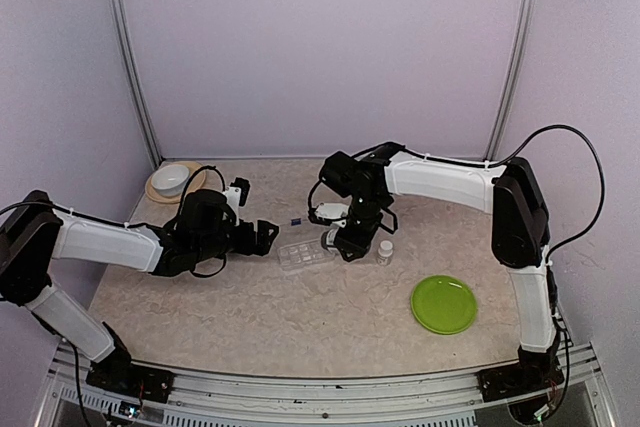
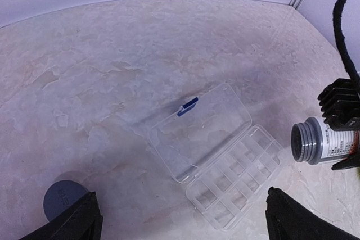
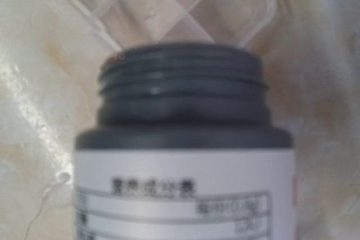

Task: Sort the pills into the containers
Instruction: Pour the pill into the compartment of the pill container.

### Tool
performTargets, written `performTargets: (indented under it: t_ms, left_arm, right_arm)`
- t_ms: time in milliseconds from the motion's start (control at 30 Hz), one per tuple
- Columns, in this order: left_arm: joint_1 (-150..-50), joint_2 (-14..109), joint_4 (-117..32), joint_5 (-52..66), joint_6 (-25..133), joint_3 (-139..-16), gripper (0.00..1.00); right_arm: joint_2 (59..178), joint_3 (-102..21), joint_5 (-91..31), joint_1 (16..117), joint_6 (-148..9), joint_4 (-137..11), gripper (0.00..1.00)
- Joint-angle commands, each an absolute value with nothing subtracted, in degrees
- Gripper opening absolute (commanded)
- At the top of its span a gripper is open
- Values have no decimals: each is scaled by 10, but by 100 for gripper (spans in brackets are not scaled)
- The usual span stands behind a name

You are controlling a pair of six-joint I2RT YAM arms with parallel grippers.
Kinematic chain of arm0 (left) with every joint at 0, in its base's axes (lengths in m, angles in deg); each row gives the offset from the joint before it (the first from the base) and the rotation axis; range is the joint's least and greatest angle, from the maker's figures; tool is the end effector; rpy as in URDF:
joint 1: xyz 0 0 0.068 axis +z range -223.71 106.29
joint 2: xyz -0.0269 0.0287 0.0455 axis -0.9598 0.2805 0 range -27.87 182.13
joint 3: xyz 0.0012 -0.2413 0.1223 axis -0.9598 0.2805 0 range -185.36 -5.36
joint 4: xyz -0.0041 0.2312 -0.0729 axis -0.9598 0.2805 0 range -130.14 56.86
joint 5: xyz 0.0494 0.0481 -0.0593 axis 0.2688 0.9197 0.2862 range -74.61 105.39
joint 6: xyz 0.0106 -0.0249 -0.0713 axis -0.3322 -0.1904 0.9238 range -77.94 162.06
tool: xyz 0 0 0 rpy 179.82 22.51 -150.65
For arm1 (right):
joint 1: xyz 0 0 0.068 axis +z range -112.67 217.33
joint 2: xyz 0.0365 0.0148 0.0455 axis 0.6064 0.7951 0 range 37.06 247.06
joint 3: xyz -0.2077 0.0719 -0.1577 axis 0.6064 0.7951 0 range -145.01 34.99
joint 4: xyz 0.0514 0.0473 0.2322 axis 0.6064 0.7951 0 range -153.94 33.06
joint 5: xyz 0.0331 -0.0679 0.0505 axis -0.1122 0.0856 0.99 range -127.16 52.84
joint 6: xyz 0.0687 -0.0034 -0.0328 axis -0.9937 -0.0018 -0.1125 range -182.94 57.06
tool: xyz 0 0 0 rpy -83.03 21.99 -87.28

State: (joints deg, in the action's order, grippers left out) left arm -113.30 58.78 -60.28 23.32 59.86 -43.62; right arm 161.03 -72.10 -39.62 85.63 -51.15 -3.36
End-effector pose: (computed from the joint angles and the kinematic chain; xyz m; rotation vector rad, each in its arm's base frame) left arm 0.2525 -0.1974 0.1813 0.3102 2.0699 -0.4733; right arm 0.2873 0.3181 0.1875 -1.4560 2.5311 0.0408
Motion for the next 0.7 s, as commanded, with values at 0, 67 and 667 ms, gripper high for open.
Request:
performTargets:
  t_ms: [0,67,667]
  left_arm:
    - [-1133,596,-617,231,602,-433,99]
    - [-1133,595,-618,231,602,-433,99]
    - [-1134,594,-616,231,602,-432,99]
  right_arm:
    - [1620,-733,-401,865,-506,-20,0]
    - [1622,-731,-403,865,-506,-19,0]
    - [1635,-721,-422,865,-506,-26,0]
